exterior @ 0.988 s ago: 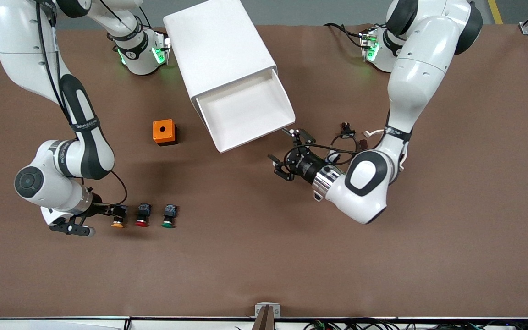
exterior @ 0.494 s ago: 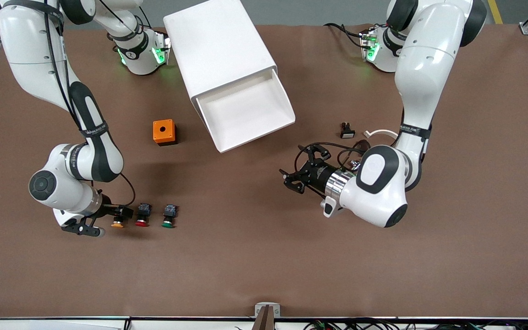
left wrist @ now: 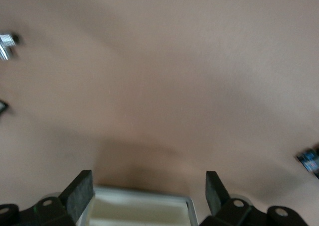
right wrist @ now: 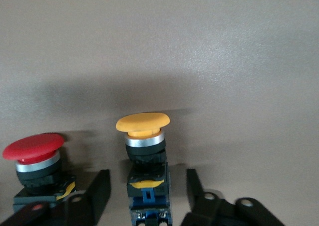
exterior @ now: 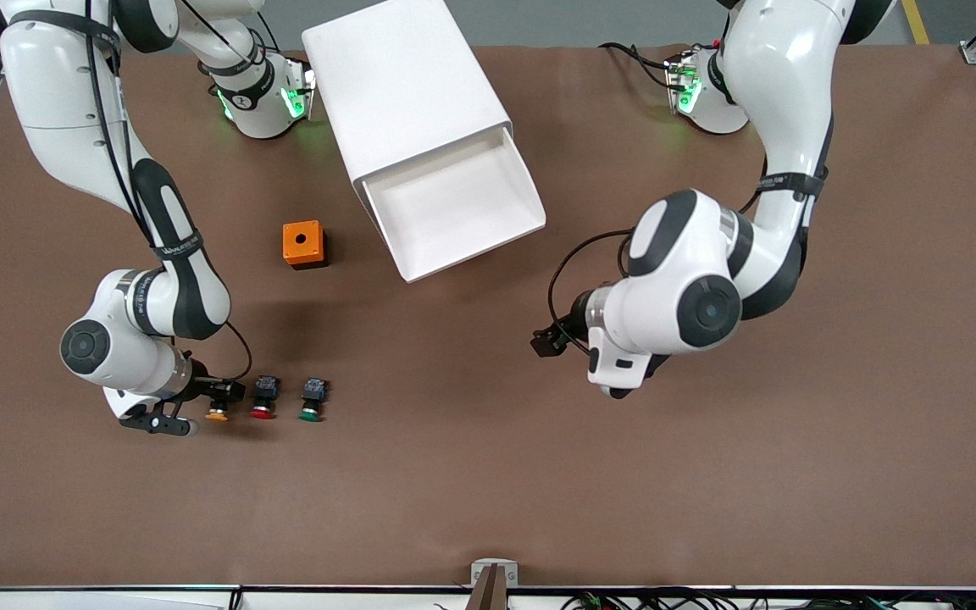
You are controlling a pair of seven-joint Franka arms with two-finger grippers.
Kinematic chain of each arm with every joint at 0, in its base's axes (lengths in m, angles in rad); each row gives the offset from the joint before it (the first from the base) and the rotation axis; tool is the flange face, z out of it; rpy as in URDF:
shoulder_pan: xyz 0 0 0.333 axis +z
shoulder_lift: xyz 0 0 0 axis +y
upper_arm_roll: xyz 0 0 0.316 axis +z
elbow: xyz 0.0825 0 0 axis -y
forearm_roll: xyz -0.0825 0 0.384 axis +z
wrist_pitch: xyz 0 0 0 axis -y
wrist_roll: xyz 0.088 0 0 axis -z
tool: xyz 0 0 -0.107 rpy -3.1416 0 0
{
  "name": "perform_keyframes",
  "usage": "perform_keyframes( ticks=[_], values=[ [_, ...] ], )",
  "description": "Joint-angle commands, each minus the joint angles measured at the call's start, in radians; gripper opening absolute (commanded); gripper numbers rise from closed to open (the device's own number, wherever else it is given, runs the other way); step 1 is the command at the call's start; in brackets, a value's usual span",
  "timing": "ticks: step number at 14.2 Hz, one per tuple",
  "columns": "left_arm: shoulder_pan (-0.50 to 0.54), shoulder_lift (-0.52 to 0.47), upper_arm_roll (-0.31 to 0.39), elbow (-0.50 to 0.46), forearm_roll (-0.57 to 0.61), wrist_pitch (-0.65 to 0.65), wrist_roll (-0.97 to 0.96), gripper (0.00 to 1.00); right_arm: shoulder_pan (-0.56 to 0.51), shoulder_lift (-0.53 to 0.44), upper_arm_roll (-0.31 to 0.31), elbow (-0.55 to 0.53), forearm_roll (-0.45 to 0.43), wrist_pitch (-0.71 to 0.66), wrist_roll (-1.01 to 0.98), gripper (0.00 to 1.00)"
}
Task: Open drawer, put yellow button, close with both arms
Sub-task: 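Grasp the yellow button with the right gripper while the left gripper withdraws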
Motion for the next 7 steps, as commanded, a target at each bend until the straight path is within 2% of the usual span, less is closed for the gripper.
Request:
perform_keyframes(
  ticks=[1,4,7],
  values=[
    [-0.039,-0.020,0.022,-0.024,0.093,0.036,0.003,0.99,-0.003,-0.003,0.003,-0.001,0.012,-0.011,-0.012,0.03],
    [-0.054,-0.023,0.018,-0.030,0.160,0.040,-0.012,0.99,0.002,-0.027,0.002,0.010,0.012,-0.023,-0.006,0.00],
    [-0.063,-0.020,0.018,-0.036,0.164,0.042,-0.012,0.99,0.017,-0.096,0.003,0.071,0.012,-0.211,0.057,0.00]
  ],
)
